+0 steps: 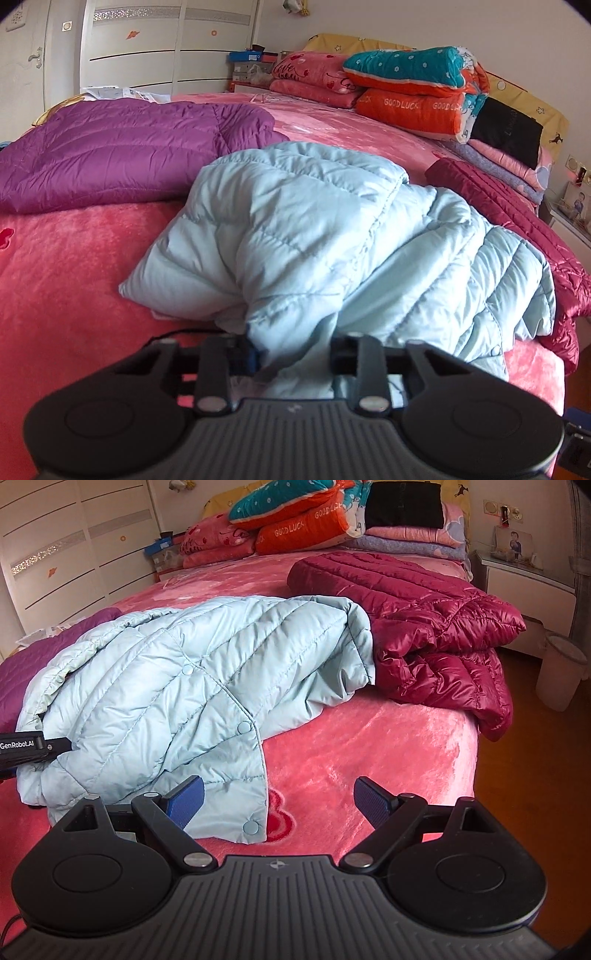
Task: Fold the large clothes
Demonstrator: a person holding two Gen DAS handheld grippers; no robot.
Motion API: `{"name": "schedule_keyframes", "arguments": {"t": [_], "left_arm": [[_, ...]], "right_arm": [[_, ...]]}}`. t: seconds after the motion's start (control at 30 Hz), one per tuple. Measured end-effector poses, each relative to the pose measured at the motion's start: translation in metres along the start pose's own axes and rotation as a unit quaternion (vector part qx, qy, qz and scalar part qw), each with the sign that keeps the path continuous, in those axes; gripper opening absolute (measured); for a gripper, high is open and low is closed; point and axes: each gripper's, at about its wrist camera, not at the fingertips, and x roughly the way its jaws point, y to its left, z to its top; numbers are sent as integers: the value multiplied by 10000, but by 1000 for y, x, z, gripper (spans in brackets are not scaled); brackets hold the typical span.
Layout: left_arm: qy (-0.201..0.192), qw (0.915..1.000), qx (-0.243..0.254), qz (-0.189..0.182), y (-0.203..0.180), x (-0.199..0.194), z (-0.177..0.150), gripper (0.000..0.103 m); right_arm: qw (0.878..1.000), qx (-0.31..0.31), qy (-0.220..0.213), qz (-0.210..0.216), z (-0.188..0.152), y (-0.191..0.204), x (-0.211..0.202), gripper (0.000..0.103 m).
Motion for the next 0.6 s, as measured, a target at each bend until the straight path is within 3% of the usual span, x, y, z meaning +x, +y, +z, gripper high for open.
{"name": "schedule_keyframes", "arguments": {"t": [0.07, 0.23, 0.43, 0.6], "left_arm": [[-44, 9999, -150, -58, 5, -7, 2, 15], [-212, 9991, -359, -59, 19, -32, 8, 9], [-437, 9975, -555, 32, 45, -71, 11, 6], [-667, 9934, -880, 317, 85, -107, 12, 6]], "right_arm": [[10000, 19, 17, -5, 0, -2, 1, 103], [9999, 80, 77, -11, 1, -6, 5, 103], [9999, 69, 79, -117, 3, -7, 10, 103], [9996, 223, 48, -193, 4, -19, 11, 103]]}}
